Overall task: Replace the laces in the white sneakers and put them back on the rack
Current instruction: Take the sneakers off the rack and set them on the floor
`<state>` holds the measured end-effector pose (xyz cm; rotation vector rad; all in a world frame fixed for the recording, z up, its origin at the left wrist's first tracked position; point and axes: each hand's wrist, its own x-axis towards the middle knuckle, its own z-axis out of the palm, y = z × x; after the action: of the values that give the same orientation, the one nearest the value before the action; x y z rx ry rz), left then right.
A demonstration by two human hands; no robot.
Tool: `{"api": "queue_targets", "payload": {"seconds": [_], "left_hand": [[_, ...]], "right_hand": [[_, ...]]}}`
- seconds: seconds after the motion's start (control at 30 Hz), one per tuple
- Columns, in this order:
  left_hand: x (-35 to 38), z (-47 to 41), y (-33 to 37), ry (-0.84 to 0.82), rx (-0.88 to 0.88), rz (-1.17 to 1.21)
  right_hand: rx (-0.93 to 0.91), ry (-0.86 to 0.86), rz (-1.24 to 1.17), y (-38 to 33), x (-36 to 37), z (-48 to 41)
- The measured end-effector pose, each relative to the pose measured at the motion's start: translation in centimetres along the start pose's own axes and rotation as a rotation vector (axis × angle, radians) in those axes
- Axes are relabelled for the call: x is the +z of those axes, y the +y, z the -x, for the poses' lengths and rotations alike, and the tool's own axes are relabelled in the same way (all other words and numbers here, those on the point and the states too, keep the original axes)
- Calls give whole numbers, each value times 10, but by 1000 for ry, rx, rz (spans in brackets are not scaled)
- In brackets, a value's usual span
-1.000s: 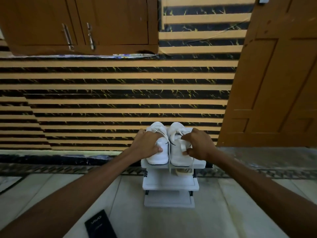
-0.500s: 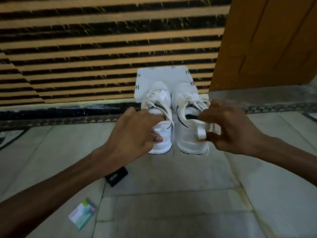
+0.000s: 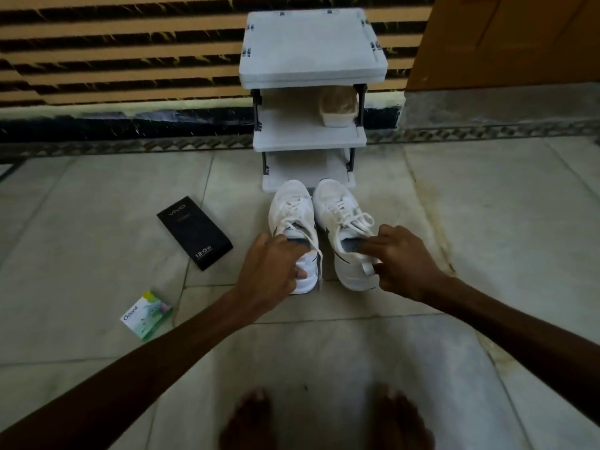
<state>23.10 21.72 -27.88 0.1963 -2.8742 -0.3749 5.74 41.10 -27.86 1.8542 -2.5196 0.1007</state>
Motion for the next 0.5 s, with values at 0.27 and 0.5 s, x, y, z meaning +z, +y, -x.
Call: {"api": "queue_targets", "payload": {"seconds": [0.27,0.5], "left_hand": [[54,-11,-26,-60,-93,-82],[48,-19,-47,-43,-264,434]], "right_hand": [[114,-23,-65,-12,44,-19],[151,-372,-260,0,24,-48]]}}
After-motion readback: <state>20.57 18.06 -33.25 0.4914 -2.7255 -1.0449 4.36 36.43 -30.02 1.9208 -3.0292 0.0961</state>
